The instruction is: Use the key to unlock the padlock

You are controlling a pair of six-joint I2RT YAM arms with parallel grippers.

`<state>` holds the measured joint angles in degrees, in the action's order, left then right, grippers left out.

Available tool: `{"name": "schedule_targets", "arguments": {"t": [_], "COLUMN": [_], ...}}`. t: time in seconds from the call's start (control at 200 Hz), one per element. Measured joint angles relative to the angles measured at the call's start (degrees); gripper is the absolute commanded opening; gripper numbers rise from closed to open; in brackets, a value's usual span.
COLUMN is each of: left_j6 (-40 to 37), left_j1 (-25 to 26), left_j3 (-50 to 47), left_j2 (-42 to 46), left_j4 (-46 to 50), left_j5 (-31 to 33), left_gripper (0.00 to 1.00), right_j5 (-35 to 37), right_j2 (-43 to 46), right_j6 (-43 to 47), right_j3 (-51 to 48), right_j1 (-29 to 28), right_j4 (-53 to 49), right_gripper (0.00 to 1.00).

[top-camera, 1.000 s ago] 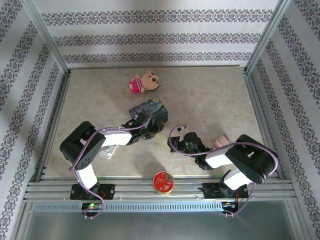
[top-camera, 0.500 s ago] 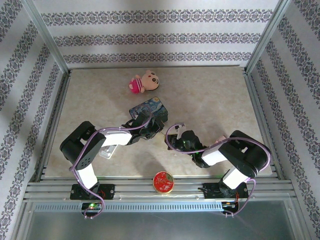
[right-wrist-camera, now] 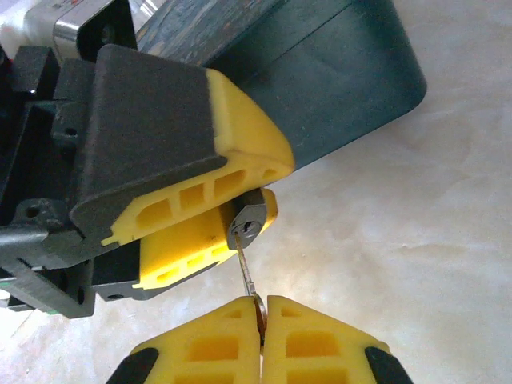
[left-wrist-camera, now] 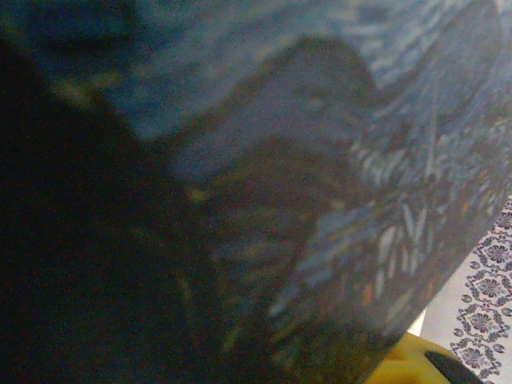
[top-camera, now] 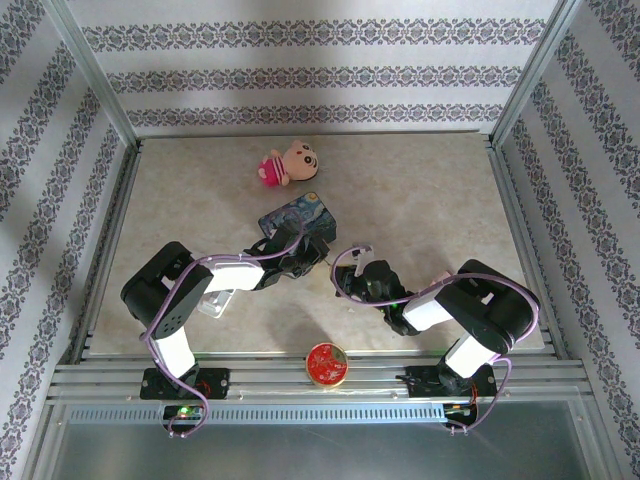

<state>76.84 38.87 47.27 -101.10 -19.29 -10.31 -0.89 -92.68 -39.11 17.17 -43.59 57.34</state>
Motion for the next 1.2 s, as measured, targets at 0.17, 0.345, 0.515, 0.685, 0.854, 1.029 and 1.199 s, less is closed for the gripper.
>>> {"name": "schedule_targets", "arguments": {"t": [0.17,0.345,0.515,0.685,0.854,1.029,1.199], "left_j6": [0.02,0.02,0.11,0.17,0.2,0.22,0.26], "left_j1": [-0.02,-0.02,-0.02,-0.02,-0.02,-0.02,-0.02], "left_j3": [0.0,0.0,0.0,0.0,0.0,-0.02,-0.02], "left_j2": [-0.04,-0.07,-0.15,-0.22,-0.22,-0.26,-0.33], "left_j4": [-0.11,-0.15,-0.5,-0.72,-0.76,-0.94,-1.16], "left_j5": [0.0,0.0,0.0,0.0,0.0,-0.02,-0.02], "left_gripper": [0.0,0.0,0.0,0.0,0.0,0.0,0.0], "right_j5": [0.11,0.15,0.15,0.13,0.11,0.11,0.11], "right_j2": [0.0,0.0,-0.02,-0.85,-1.55,-1.66,-1.66], "right_j6": [0.0,0.0,0.0,0.0,-0.02,-0.02,0.0], "right_j3": [-0.07,-0.07,-0.07,-0.02,0.0,0.09,0.24], "right_j1": [0.37,0.37,0.37,0.37,0.37,0.37,0.37], "right_j4": [0.09,0.17,0.17,0.37,0.42,1.14,1.86], "right_gripper": [0.0,0.0,0.0,0.0,0.0,0.0,0.0]}}
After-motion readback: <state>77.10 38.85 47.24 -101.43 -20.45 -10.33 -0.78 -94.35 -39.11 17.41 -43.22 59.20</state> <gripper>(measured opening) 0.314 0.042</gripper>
